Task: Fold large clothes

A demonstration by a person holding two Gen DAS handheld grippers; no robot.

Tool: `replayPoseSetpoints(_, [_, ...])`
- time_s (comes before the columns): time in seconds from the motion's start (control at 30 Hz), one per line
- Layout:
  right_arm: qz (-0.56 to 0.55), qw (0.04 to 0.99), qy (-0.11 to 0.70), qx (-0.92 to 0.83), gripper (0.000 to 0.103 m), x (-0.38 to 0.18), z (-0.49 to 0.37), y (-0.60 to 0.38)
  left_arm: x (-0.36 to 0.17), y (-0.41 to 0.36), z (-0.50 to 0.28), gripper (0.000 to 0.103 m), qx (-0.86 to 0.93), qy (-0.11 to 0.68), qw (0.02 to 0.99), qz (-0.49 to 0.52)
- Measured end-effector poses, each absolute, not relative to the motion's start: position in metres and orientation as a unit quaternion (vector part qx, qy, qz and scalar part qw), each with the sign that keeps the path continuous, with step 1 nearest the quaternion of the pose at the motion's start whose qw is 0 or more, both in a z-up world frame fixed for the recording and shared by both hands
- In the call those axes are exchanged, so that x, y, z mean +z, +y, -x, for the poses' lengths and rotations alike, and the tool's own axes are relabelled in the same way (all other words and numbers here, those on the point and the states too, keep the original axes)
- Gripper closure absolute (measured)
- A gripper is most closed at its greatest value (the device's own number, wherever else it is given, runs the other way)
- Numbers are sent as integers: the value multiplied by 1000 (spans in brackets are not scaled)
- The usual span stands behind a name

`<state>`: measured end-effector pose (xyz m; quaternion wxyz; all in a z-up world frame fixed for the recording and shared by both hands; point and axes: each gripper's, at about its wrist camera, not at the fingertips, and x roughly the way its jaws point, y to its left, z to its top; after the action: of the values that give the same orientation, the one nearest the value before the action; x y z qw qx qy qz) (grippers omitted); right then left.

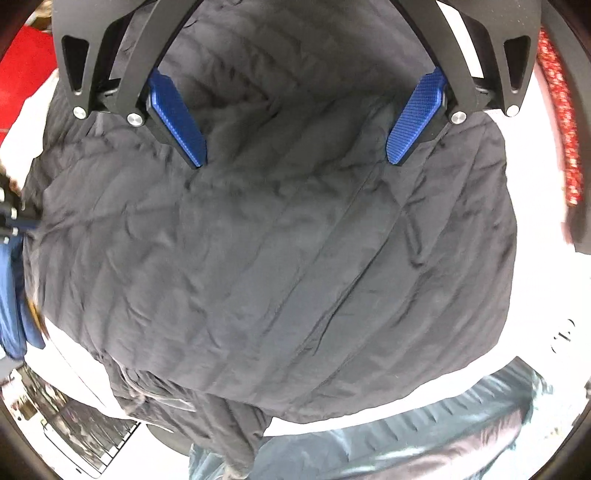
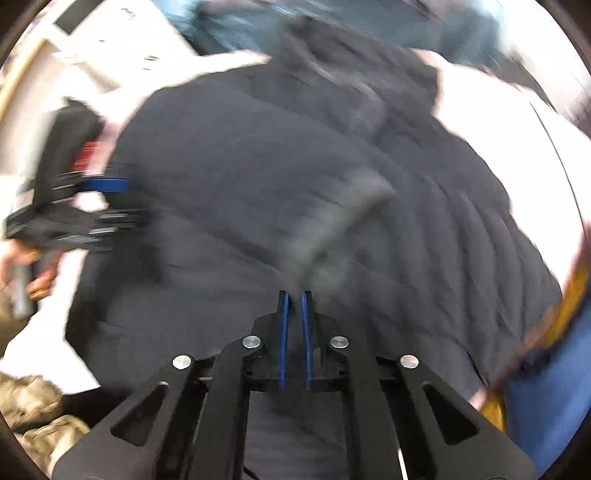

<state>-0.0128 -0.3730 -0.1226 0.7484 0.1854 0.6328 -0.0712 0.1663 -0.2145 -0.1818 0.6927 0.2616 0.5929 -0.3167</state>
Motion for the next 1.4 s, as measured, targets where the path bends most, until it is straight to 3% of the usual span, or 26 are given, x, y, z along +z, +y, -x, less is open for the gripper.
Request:
replayPoseSetpoints(0.2, [-221,796,559,-70,93,-80,22,-361,-136,-205,-135,6,-328,505,752,-267])
replayPoseSetpoints(0.33, [-190,792,577,-58,91,-92,-10,-332,-156,-222,-136,6,-316,523,732,-301])
replayPoseSetpoints(0.4, [-166,772,607,-87,81,-120,-25,-322,-179,-226,-143,6,-307,547,709,-322])
replayPoseSetpoints(0.5, [-178,751,627,-111,78,-155,-29,-321,-205,-224,-148,5,-303,575,692,-315])
replayPoseSetpoints(0.73, [-155,760,617,-132,76,-145,-26,-312,-193,-216,-138,6,-311,560,704,-306])
replayPoseSetpoints(0.77, [-174,764,606,-136,70,-138,-20,-314,-189,-214,-138,6,-311,557,708,-301])
replayPoseSetpoints(0.8, [-189,768,596,-140,53,-132,-15,-316,-186,-207,-132,6,-312,555,712,-298])
replayPoseSetpoints(0.87, [-211,777,575,-145,37,-119,1,-316,-178,-198,-123,6,-314,546,721,-288])
replayPoseSetpoints(1.07, [-225,764,586,-151,37,-120,53,-297,-161,-158,-80,6,-334,532,736,-252])
replayPoseSetpoints(1.4, [-288,741,587,-151,37,-134,124,-275,-173,-77,-59,7,-316,617,700,-170])
